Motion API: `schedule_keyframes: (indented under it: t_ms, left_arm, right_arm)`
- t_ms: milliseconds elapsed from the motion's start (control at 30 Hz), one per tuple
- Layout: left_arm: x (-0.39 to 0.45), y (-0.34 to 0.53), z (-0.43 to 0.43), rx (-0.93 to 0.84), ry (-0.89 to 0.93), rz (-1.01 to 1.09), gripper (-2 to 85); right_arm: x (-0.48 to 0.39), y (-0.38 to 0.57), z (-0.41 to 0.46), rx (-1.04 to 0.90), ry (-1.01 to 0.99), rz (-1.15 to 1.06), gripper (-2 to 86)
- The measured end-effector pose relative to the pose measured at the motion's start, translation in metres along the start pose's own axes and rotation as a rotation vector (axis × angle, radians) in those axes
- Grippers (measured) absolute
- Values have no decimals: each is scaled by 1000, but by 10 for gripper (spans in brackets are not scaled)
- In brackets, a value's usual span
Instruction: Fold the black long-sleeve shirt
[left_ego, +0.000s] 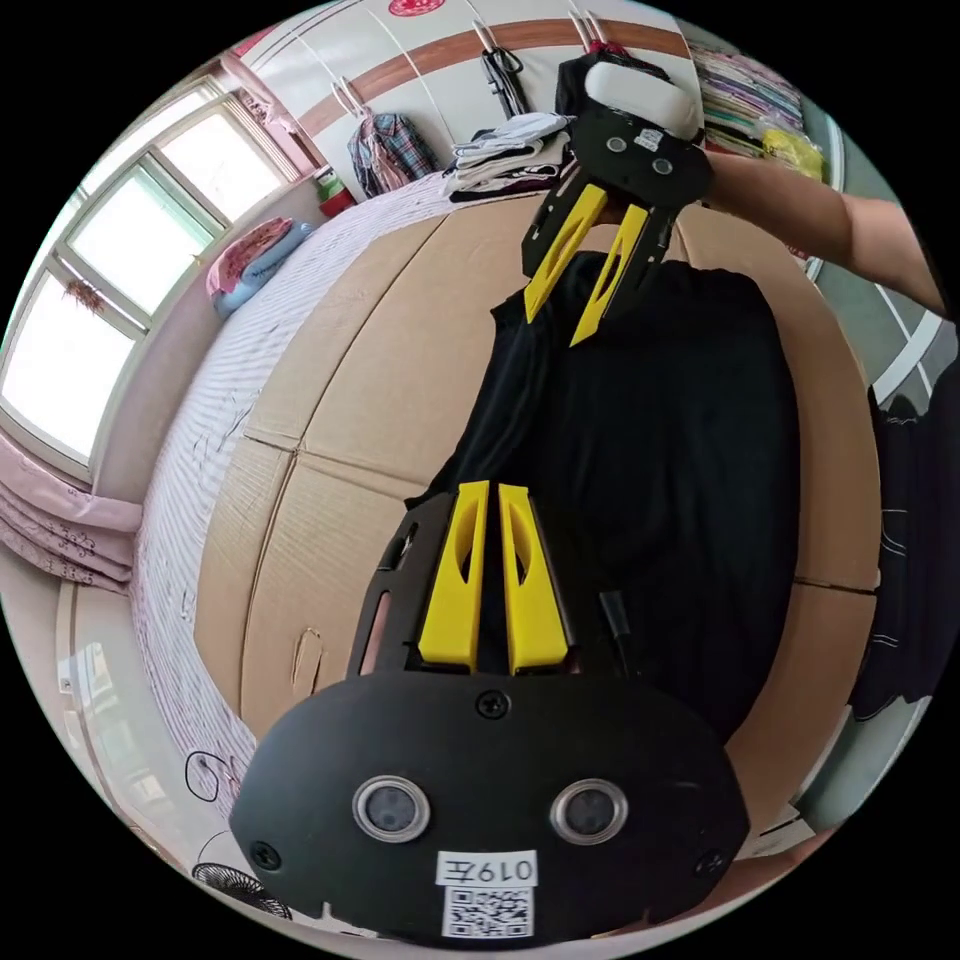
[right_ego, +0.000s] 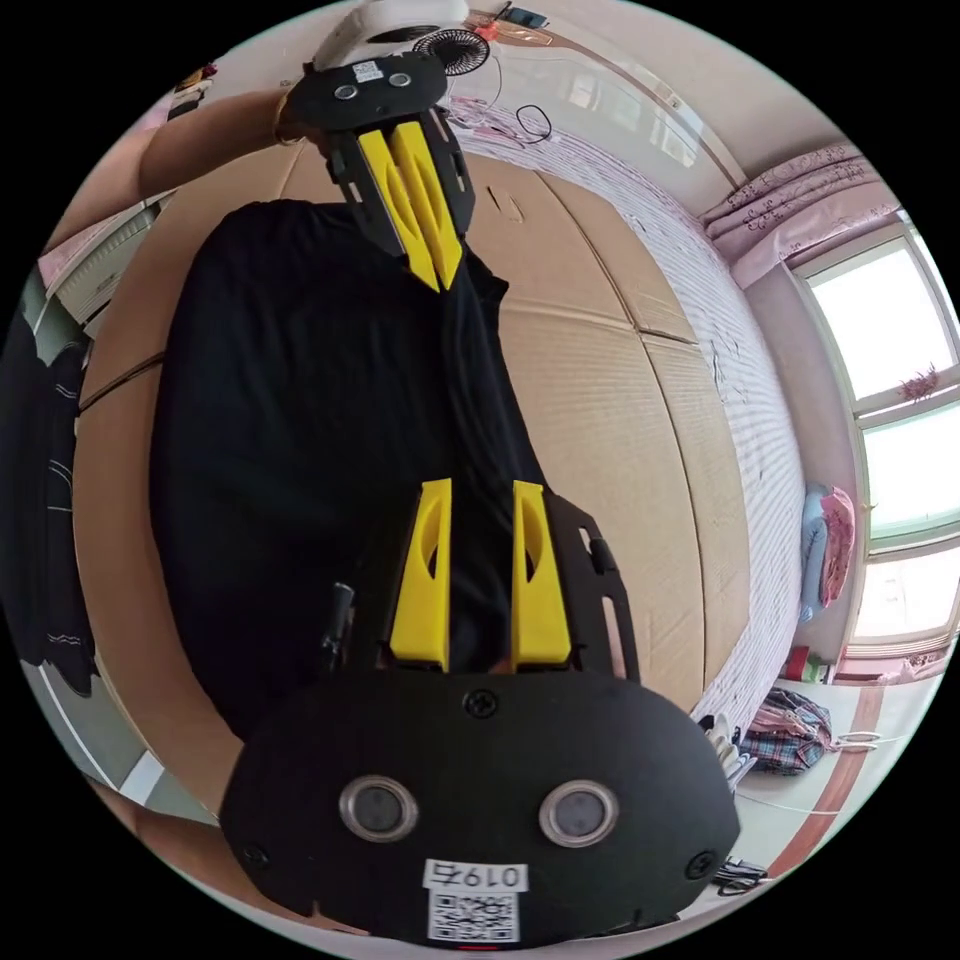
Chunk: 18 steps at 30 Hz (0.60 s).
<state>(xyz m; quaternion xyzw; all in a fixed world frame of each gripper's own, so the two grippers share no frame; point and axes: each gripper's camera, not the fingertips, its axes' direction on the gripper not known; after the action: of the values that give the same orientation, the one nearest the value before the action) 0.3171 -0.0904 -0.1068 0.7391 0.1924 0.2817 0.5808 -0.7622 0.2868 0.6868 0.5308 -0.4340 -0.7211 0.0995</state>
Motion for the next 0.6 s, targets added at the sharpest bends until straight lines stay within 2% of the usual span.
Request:
schedule_keyframes:
  t_ms: [167,367,600]
  left_arm:
    - [37,9,-17,-24,-100,69,37]
    - [62,26,-36,-50,-210,81,17]
    - [37,54,-59,-68,-124,-74,10]
  right_arm:
    - [-5,11,1,0,-20,16,51]
    - [3,37,-5,37,-49,96,0]
    - [46,86,7,68,-173,326,34]
